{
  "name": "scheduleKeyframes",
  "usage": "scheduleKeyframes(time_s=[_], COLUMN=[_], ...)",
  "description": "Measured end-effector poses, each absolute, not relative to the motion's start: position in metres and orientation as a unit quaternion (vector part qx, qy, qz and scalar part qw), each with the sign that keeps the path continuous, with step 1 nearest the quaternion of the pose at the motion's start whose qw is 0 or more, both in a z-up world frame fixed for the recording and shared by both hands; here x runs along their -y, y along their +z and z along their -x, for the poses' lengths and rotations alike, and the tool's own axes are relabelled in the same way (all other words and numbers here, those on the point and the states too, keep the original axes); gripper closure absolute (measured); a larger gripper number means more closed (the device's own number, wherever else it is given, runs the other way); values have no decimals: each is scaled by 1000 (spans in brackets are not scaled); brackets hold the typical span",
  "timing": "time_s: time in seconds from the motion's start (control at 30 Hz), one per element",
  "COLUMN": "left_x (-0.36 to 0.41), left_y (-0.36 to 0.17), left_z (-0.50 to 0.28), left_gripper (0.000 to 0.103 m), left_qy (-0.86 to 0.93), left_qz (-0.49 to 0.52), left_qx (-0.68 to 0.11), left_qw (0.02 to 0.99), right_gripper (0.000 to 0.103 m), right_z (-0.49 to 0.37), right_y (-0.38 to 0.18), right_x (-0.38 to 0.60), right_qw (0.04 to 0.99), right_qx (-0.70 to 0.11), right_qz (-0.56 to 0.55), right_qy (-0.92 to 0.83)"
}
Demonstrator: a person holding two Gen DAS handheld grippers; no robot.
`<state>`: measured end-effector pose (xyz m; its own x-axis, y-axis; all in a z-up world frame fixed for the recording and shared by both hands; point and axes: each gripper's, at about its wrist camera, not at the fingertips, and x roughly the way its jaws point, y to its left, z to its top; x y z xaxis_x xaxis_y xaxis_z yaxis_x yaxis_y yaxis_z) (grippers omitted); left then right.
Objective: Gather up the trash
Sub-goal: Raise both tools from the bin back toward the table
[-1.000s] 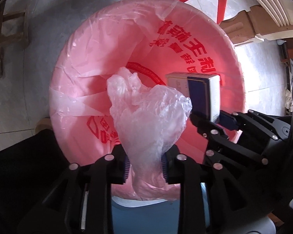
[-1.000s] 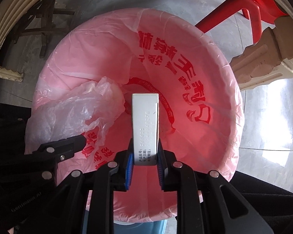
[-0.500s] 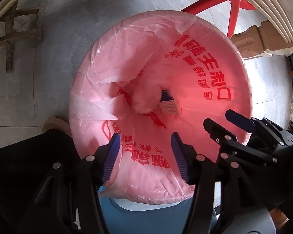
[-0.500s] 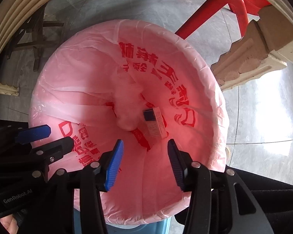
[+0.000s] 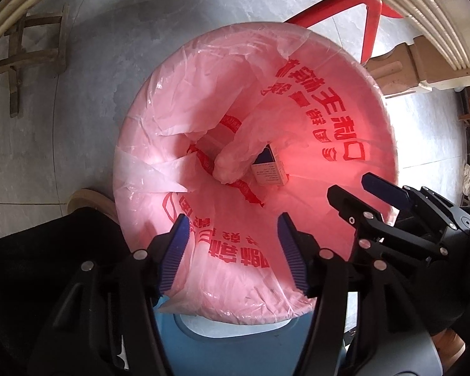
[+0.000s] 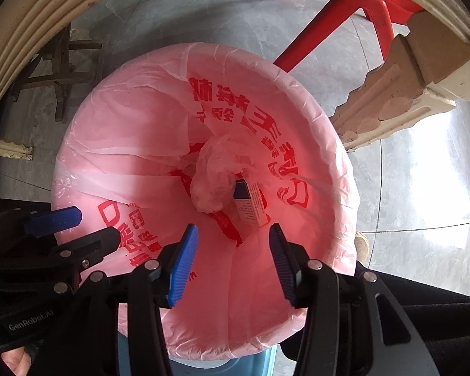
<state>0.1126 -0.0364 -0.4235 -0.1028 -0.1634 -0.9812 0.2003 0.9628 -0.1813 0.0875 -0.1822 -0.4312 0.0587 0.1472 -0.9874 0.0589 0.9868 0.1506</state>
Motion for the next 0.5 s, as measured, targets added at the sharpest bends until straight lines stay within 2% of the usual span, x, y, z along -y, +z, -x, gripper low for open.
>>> scheduleKeyframes(time_s=[0.3, 0.5], left_x=[24, 0], left_y=[-382, -319], left_z=[-100, -81], left_gripper=[44, 43], left_qy=[-124, -134], left_qz=[-47, -19], left_qx=[-688, -652], left_qw=[713, 746], right_gripper=[56, 56], right_z=[-77, -66], right_y=[-384, -322], right_x=[183, 181], right_qw=[759, 809], right_qx=[-647, -583], right_qz=[-59, -55], right_qy=[31, 48])
